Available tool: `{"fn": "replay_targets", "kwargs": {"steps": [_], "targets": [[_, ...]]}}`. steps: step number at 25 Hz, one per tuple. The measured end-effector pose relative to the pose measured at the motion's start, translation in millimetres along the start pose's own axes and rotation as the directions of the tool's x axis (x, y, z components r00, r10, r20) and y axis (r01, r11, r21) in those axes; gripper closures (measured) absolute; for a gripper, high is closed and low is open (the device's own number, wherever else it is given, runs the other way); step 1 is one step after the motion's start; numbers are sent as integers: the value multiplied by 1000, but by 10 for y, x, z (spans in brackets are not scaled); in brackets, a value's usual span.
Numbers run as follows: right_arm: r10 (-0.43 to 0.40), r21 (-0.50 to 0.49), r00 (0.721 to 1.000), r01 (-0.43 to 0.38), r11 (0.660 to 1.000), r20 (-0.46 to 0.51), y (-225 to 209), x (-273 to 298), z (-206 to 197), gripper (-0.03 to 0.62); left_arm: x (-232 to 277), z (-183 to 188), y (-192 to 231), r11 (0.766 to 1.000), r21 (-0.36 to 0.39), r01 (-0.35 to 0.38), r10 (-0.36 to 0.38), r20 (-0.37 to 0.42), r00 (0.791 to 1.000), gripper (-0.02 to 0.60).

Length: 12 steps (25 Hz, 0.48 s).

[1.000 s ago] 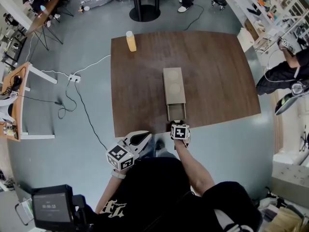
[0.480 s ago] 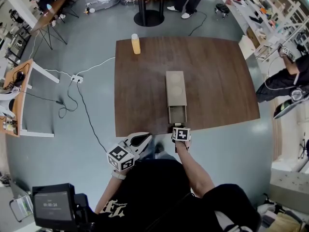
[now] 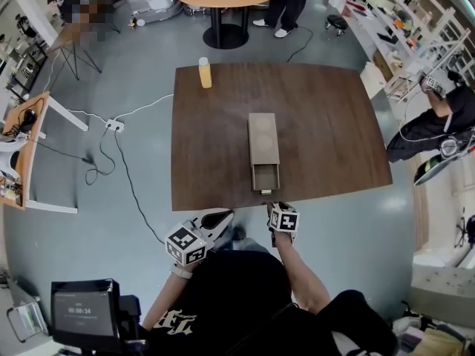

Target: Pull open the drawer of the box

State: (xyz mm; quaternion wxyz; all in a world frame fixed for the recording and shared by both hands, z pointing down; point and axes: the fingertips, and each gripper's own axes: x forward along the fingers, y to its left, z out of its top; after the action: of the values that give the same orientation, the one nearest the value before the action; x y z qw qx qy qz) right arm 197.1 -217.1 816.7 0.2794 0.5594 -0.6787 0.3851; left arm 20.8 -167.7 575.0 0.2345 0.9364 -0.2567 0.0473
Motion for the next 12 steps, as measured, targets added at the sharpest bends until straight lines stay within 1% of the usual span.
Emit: {"fn": "replay_targets", "kwargs": {"steps": [2, 4, 7, 9, 10, 12], "targets": [[17, -30, 999, -16, 999, 33, 20, -122, 91, 430, 22, -34, -62, 1000, -4, 2, -2, -1, 1000, 581], [27, -96, 997, -21, 995, 70, 68, -235, 224, 430, 54, -64, -111, 1000, -7, 6, -6, -3, 1000, 581], [24, -207, 988, 8, 978, 150, 198, -422, 449, 502, 76, -118, -155, 1000, -7, 14, -14, -13, 1000, 581], [39, -248, 978, 13, 969, 206, 327, -553, 606, 594, 79, -130, -165, 1000, -5, 21, -21, -16, 1000, 581], [55, -260, 972, 7, 965, 230, 395, -616, 682, 606, 84, -126, -170, 1000, -4, 25, -25, -16, 1000, 581], [93, -275, 957, -15, 961, 275, 526, -750, 818, 606, 94, -121, -187, 999, -3, 34, -34, -16, 999, 581]]}}
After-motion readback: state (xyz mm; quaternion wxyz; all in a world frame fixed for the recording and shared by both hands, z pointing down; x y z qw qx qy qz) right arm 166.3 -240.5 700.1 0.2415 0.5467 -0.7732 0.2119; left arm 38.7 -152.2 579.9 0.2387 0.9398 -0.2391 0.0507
